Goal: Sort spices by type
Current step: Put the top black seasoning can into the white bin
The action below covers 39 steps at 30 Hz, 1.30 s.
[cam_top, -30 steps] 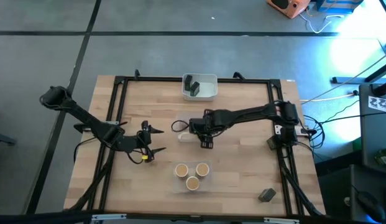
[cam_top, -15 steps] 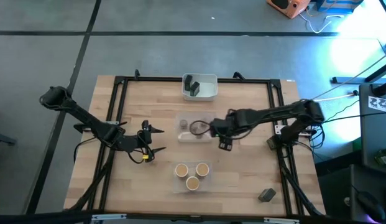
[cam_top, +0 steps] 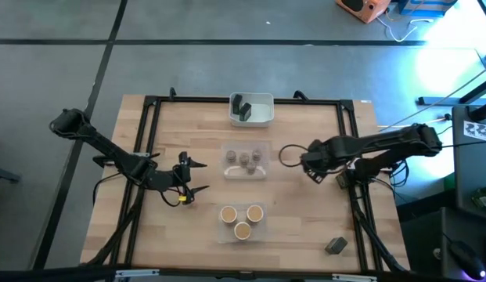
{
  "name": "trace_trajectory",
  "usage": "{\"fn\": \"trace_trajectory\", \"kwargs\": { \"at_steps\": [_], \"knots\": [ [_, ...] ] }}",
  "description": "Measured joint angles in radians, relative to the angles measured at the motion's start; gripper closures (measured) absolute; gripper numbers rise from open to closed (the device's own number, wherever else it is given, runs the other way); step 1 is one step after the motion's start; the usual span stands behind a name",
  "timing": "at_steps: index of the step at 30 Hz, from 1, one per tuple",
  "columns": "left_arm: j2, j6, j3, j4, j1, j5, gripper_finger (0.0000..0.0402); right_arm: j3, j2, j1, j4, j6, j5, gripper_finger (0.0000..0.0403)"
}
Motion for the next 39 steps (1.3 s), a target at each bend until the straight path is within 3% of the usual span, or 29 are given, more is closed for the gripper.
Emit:
{"fn": "trace_trajectory", "kwargs": {
  "at_steps": [4, 7, 16, 20, 26, 31, 34, 39],
  "knots": [
    [0.000, 0.000, 0.000, 0.003, 0.000, -0.001, 0.0057, -0.042, -0.016, 0.000, -0.020, 0.131, -0.056, 0.0119],
    [0.000, 0.000, 0.000, 0.003, 0.000, -0.001, 0.0057, -0.069, -0.010, 0.001, 0.018, 0.139, -0.130, 0.0119],
    [0.000, 0.003, 0.000, 0.002, 0.001, -0.002, 0.0057, -0.123, 0.000, 0.001, 0.023, 0.188, -0.196, 0.0130],
    [0.000, 0.005, 0.000, 0.003, 0.010, -0.002, 0.0057, -0.123, 0.000, 0.000, 0.003, 0.181, -0.248, 0.0184],
    [0.000, -0.002, 0.000, 0.002, 0.033, -0.002, 0.0057, -0.123, 0.000, 0.000, -0.104, 0.204, -0.324, 0.0307],
    [0.000, -0.011, 0.000, 0.002, 0.038, -0.002, 0.0057, -0.123, 0.005, 0.000, -0.103, 0.227, -0.288, 0.0387],
    [0.000, -0.015, 0.000, 0.002, 0.038, -0.002, 0.0057, -0.134, 0.006, 0.000, -0.117, 0.265, -0.252, 0.0396],
    [0.000, -0.018, 0.000, -0.002, 0.038, -0.002, 0.0057, -0.212, 0.006, 0.001, -0.130, 0.316, -0.336, 0.0390]
  ]
}}
